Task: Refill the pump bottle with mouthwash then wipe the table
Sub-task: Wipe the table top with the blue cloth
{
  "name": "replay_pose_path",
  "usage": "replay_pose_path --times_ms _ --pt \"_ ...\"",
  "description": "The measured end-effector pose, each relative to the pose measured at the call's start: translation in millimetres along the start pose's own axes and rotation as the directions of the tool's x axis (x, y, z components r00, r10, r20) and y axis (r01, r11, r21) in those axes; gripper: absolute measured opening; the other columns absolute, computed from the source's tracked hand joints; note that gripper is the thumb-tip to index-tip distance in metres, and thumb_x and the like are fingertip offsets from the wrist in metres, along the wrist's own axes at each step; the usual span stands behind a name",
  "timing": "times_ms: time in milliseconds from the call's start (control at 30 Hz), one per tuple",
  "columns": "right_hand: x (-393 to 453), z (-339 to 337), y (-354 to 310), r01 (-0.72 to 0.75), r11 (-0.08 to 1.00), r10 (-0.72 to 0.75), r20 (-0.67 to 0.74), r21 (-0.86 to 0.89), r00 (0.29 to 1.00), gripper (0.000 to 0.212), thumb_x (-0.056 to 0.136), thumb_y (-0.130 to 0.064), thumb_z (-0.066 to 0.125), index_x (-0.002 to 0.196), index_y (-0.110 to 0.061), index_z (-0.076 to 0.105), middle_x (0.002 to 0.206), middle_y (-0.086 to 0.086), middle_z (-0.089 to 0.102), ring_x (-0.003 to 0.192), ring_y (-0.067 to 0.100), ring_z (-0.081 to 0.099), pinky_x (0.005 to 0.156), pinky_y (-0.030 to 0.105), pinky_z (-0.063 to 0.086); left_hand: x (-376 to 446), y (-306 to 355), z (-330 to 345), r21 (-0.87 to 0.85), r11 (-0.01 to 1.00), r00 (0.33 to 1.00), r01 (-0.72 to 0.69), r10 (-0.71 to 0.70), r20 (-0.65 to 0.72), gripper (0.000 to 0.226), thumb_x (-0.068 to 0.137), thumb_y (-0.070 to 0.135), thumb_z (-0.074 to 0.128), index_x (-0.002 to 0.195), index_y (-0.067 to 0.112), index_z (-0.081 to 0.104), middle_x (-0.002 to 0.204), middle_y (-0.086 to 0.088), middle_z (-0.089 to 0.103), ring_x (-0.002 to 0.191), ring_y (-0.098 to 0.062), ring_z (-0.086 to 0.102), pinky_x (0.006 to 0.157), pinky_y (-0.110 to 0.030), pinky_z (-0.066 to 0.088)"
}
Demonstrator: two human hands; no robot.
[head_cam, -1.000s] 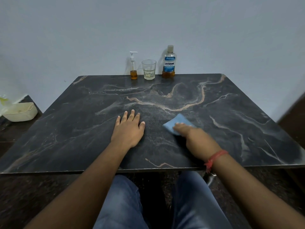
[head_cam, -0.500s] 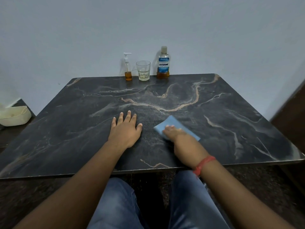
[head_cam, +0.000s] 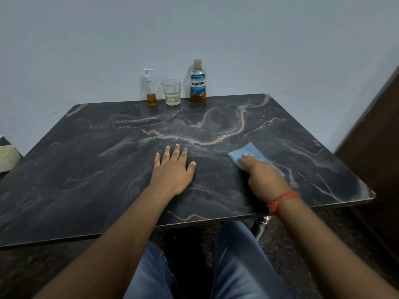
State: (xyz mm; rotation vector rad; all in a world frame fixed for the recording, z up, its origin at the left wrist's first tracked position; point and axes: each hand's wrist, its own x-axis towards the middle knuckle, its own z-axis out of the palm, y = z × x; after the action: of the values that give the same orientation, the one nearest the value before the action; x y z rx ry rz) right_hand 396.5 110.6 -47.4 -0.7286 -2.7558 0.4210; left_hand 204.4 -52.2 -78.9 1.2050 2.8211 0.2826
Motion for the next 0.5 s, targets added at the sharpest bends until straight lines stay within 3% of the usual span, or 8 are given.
replay_pose_path --times_ms 133,200,267,300,433,500 --pt "-24 27 -18 0.293 0.945 -0.315 0.167 0.145 0.934 0.064 0.087 0.007 0.044 0.146 -0.017 0.041 0.158 0.002 0.029 0.147 0.014 0.022 0.106 0.002 -0.009 2 11 0 0.009 1.0 1.0 -0.015 0.015 -0.006 0.065 0.104 0.054 0.018 0.162 0.024 0.012 0.171 0.0 0.001 0.157 -0.024 -0.005 0.125 -0.052 -0.004" --pt "-15 12 0 0.146 0.98 -0.161 0.113 0.136 0.98 0.062 0.09 0.006 0.041 0.145 -0.022 0.044 0.156 -0.002 0.034 0.145 0.011 0.026 0.11 0.005 -0.002 4 15 -1 -0.005 1.0 1.0 -0.023 0.023 -0.013 0.065 0.104 0.054 0.018 0.162 0.024 0.012 0.171 0.0 0.0 0.157 -0.025 -0.005 0.125 -0.051 -0.005" --pt "-7 2 16 -0.031 0.998 0.031 -0.008 0.052 0.999 0.062 0.089 0.007 0.039 0.144 -0.019 0.045 0.156 0.001 0.034 0.145 0.016 0.028 0.115 0.018 0.008 3 17 -2 -0.008 0.999 0.999 -0.031 0.031 -0.023 0.065 0.104 0.054 0.018 0.162 0.024 0.012 0.171 0.0 0.0 0.157 -0.025 -0.006 0.125 -0.051 -0.005" --pt "-9 3 10 -0.034 0.999 0.034 -0.019 0.032 0.999 0.062 0.086 0.009 0.04 0.142 -0.016 0.047 0.156 0.005 0.035 0.145 0.019 0.028 0.116 0.021 0.01 2 19 -2 -0.004 0.999 0.999 -0.036 0.036 -0.026 0.065 0.104 0.054 0.018 0.162 0.024 0.012 0.171 0.0 0.0 0.157 -0.025 -0.006 0.125 -0.051 -0.005" --pt "-21 28 -14 0.27 0.954 -0.293 0.209 0.134 0.933 0.064 0.086 0.006 0.049 0.146 -0.015 0.041 0.158 0.004 0.029 0.147 0.016 0.022 0.109 0.011 -0.004 1 24 0 0.01 0.999 0.999 -0.044 0.045 -0.02 0.065 0.105 0.053 0.019 0.162 0.024 0.013 0.171 -0.001 0.0 0.157 -0.025 -0.005 0.125 -0.052 -0.004" --pt "-9 13 6 0.116 0.984 -0.132 0.12 0.134 0.984 0.063 0.09 0.005 0.044 0.147 -0.021 0.042 0.157 -0.001 0.032 0.145 0.011 0.024 0.108 0.006 -0.002 0 24 2 0.008 0.999 0.999 -0.042 0.042 -0.025 0.064 0.105 0.053 0.019 0.162 0.023 0.015 0.171 -0.001 0.002 0.157 -0.025 -0.004 0.125 -0.051 -0.004"
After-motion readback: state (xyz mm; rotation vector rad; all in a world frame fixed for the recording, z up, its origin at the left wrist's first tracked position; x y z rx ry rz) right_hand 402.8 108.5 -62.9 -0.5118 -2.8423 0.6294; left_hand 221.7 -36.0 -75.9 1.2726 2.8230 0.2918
